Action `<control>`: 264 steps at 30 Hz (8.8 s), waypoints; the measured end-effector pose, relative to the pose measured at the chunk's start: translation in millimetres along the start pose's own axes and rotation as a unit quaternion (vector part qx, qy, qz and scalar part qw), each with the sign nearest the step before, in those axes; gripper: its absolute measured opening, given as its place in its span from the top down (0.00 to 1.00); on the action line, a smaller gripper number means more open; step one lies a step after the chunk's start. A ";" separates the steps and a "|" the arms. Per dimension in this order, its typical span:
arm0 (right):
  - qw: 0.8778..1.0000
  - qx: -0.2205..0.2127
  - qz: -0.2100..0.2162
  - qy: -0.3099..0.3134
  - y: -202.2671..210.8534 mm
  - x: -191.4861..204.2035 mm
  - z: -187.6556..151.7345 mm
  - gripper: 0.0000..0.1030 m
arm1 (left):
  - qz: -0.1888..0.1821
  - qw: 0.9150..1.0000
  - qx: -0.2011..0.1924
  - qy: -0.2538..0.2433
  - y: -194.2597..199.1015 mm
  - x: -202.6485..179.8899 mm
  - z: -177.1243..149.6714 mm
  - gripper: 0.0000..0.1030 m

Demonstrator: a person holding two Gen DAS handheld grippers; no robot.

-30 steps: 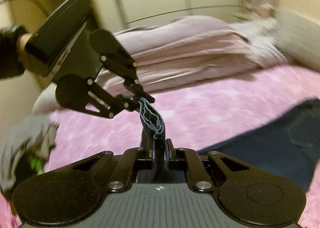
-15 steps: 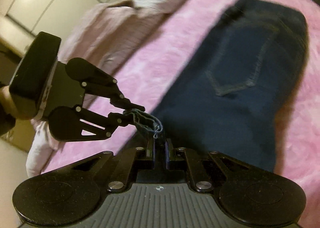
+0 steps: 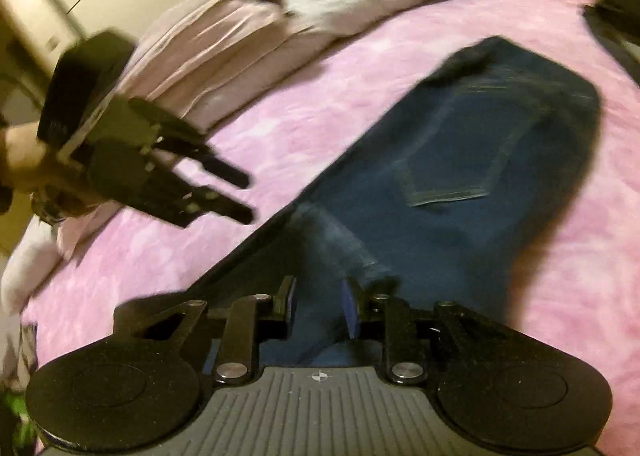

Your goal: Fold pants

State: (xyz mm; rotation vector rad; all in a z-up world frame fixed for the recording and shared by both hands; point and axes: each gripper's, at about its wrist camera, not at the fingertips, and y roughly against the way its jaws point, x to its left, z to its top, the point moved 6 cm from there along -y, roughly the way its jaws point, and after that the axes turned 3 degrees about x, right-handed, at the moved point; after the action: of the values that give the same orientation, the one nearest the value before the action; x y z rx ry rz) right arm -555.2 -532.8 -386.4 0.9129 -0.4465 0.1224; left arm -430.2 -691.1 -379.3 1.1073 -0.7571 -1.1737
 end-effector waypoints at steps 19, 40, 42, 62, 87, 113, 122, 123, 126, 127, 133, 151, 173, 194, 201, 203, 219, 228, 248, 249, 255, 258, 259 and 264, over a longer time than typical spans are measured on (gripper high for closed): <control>0.998 0.023 0.050 0.009 18.7 97.8 -79.5 0.73 | 0.054 0.998 0.017 0.032 75.8 -36.6 -139.7 0.67; 0.980 0.019 0.143 -0.138 -25.3 106.8 -159.7 0.67 | 0.032 0.999 -0.008 0.006 45.3 -57.5 -151.2 0.67; 0.981 0.029 0.142 -0.130 -31.0 104.6 -170.8 0.71 | 0.039 0.999 0.013 -0.023 25.1 -65.5 -152.9 0.67; 0.999 -0.017 0.036 -0.014 -11.2 66.6 -134.0 0.70 | 0.052 0.998 0.000 -0.046 7.3 -74.7 -163.4 0.63; 0.989 0.012 -0.002 0.148 -6.0 183.6 -160.0 0.55 | 0.085 0.991 -0.091 -0.054 83.7 -75.7 -215.6 0.62; 0.905 0.092 -0.140 0.391 -76.7 194.7 -193.6 0.58 | 0.128 0.930 -0.059 -0.339 56.3 -112.6 -250.7 0.47; 0.916 0.104 -0.121 0.369 -53.0 185.7 -162.5 0.84 | 0.202 0.831 -0.066 -0.514 28.5 -136.0 -261.6 0.45; 0.920 0.103 -0.117 0.360 -46.8 186.5 -156.6 0.84 | 0.210 0.829 -0.061 -0.514 29.3 -132.6 -258.1 0.49; 0.930 0.092 -0.106 0.340 -25.8 189.0 -139.5 0.85 | 0.215 0.829 -0.058 -0.513 37.0 -125.9 -249.9 0.67; 0.933 0.090 -0.104 0.332 -20.0 191.3 -135.0 0.85 | 0.216 0.829 -0.057 -0.513 39.6 -125.1 -247.2 0.75; 0.920 0.048 -0.141 0.364 -6.8 204.6 -140.6 0.60 | 0.189 0.869 -0.054 -0.455 64.8 -112.4 -221.9 0.88; 0.851 0.046 -0.200 0.484 2.1 239.4 -179.5 0.87 | 0.143 0.919 -0.057 -0.363 132.6 -150.0 -229.9 0.89; 0.912 0.164 0.101 0.361 142.4 277.5 -107.7 0.87 | 0.018 0.977 0.002 -0.213 287.7 -188.7 -212.0 0.87; 0.942 0.254 0.217 -0.031 -57.3 -99.8 61.0 0.77 | -0.015 0.998 0.025 0.063 58.7 27.7 45.0 0.79; 0.948 0.218 0.212 -0.094 -48.7 -109.9 72.0 0.77 | -0.039 0.995 0.029 0.092 29.5 7.6 36.6 0.79; 0.952 0.217 0.202 -0.079 -56.1 -110.8 72.4 0.82 | -0.033 0.994 0.034 0.096 19.7 7.5 33.4 0.79; 0.955 0.206 0.196 -0.079 -89.2 -124.9 81.2 0.84 | 0.002 0.987 0.039 0.153 -9.1 14.8 14.7 0.80; 0.979 0.148 0.122 -0.071 -57.3 -126.3 83.7 0.59 | 0.026 0.987 0.033 0.156 6.6 7.1 11.0 0.79; 0.936 0.047 0.067 -0.342 75.9 31.7 -174.3 0.38 | 0.074 0.984 0.006 0.165 82.8 -72.1 -152.6 0.60; 0.932 0.047 0.065 -0.353 70.4 37.4 -187.0 0.38 | 0.074 0.985 0.008 0.155 82.2 -77.3 -156.9 0.60; 0.913 -0.036 0.066 -0.401 27.2 35.6 -205.7 0.36 | 0.073 0.989 0.023 0.125 70.7 -96.5 -175.4 0.58; 0.895 -0.093 0.066 -0.432 17.0 25.7 -201.4 0.38 | 0.071 0.991 0.032 0.110 60.7 -105.2 -178.1 0.58; 0.890 -0.101 0.064 -0.441 16.2 21.7 -200.1 0.50 | 0.069 0.991 0.034 0.106 58.3 -108.2 -178.2 0.58; 0.877 -0.099 0.072 -0.465 32.4 6.4 -191.9 0.85 | 0.045 0.995 0.020 0.090 60.1 -129.4 -162.0 0.58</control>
State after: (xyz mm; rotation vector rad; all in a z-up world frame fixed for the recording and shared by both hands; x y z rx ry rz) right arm -497.1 -362.5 -461.0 0.6869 -1.4003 -0.2456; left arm -296.5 -522.5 -363.1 1.1819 -0.6854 -0.9718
